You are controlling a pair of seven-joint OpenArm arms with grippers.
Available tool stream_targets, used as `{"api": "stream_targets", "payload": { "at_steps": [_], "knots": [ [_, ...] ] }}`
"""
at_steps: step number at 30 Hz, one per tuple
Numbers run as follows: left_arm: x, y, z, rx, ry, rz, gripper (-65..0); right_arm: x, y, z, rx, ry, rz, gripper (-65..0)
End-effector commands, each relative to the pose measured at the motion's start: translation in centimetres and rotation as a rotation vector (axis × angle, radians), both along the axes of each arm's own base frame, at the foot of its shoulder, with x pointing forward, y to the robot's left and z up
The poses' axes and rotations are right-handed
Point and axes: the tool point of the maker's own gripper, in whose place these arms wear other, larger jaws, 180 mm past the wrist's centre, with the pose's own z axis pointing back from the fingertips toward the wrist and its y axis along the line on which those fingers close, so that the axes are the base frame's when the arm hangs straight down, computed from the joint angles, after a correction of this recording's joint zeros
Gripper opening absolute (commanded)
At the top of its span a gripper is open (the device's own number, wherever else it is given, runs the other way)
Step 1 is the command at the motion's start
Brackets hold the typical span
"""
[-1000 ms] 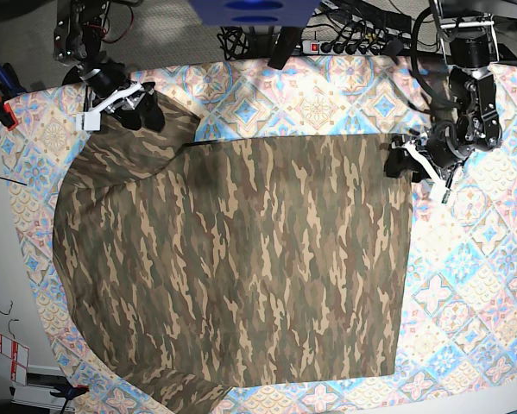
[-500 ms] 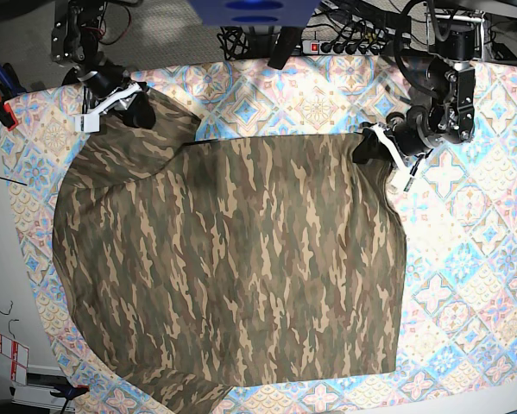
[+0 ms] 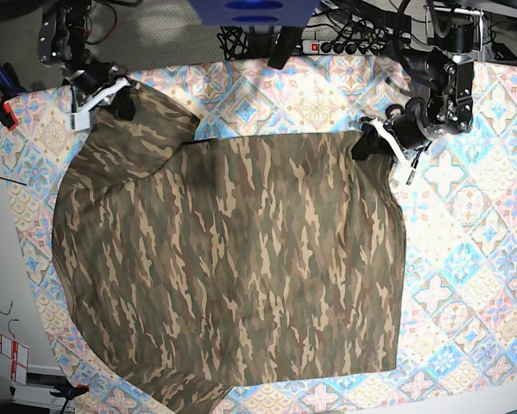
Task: Fold the T-shirt properly
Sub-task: 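Grasp the shirt's shoulder edges with the left and right grippers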
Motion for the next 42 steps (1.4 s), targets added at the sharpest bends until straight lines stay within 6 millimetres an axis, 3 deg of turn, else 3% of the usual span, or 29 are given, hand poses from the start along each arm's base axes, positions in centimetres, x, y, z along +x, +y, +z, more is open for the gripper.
{"api": "stream_targets", "payload": {
  "at_steps": [1,7,16,23,27,30,32,34,38,42],
  "knots": [
    [-4.3,1.5,-2.9,0.132,0.167,-0.090,-63.9,0.0,-1.1,1.1,-0.027,-0.029,0.006,-64.3],
    [-4.3,2.8,-2.8,0.139,0.168,-0.047,-63.9,0.9,-1.1,2.8,-0.132,-0.079,0.082,-64.3],
    [-4.4,3.8,-2.7,0.165,0.169,-0.053,-63.9,0.8,-0.9,2.3,-0.164,-0.065,0.090,-63.2],
    [-4.2,3.9,-2.7,0.167,0.168,-0.054,-63.9,0.8,-5.7,3.6,-0.233,-0.081,-0.025,-44.3],
    [-4.3,3.9,-2.7,0.168,0.169,-0.055,-63.9,0.6,-7.0,4.1,-0.252,-0.088,-0.055,-32.5],
    [-4.2,3.9,-2.7,0.168,0.168,-0.055,-63.9,0.6,-6.5,4.2,-0.238,-0.096,-0.029,-26.9],
    [-4.2,3.9,-2.7,0.169,0.170,-0.056,-63.9,0.1,-5.8,3.6,-0.206,-0.089,-0.003,-25.1],
    [-4.2,3.9,-2.7,0.169,0.169,-0.056,-63.9,0.9,-5.3,3.4,-0.136,-0.117,-0.017,-24.8],
    [-4.2,3.9,-2.7,0.169,0.170,-0.057,-63.9,1.0,-5.6,0.7,-0.031,-0.055,-0.107,-24.9],
    [-4.2,3.9,-2.7,0.169,0.170,-0.057,-63.9,-0.3,-5.6,-1.4,0.003,0.011,-0.142,-24.9]
  ]
}}
